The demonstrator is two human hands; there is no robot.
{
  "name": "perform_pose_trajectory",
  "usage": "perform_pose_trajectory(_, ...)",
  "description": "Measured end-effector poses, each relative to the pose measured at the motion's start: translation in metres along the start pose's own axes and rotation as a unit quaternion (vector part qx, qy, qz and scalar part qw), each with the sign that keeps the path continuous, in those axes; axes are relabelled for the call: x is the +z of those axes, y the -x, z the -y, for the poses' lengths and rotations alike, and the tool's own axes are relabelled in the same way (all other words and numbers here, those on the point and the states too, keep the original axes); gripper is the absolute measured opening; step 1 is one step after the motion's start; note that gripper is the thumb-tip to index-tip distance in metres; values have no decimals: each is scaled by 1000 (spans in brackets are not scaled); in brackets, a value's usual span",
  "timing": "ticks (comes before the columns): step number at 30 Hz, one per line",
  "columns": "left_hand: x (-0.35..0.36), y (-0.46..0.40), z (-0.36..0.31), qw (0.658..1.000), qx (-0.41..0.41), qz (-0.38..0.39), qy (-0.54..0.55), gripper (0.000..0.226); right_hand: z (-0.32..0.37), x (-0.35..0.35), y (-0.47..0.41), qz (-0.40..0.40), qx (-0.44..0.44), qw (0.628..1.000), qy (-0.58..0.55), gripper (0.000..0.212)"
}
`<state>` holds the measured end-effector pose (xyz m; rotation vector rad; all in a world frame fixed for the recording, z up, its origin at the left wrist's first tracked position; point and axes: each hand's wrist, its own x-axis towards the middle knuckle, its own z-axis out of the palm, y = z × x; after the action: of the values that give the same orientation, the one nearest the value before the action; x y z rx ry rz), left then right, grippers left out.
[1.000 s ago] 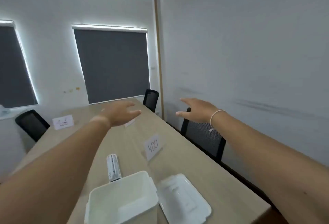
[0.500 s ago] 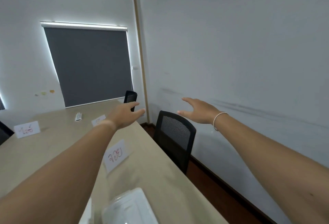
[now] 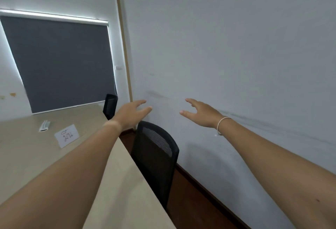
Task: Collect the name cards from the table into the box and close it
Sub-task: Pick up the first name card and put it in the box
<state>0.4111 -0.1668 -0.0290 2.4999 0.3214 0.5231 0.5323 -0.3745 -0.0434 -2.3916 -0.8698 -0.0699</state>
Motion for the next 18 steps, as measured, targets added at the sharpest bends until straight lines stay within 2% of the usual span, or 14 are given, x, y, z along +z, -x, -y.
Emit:
perform_pose_trajectory(9, 26, -103, 28, 999, -36, -12, 7, 58, -35, 12, -114, 8, -21, 1000, -20, 70)
perform_pose_trajectory(14, 45, -142, 42, 995, -78, -53, -19, 56, -57, 37, -190, 42, -63, 996, -50, 71)
perform_pose_trajectory(18, 66, -168, 54, 983, -143, -111, -37, 55, -75, 57, -249, 92, -131, 984, -84, 69)
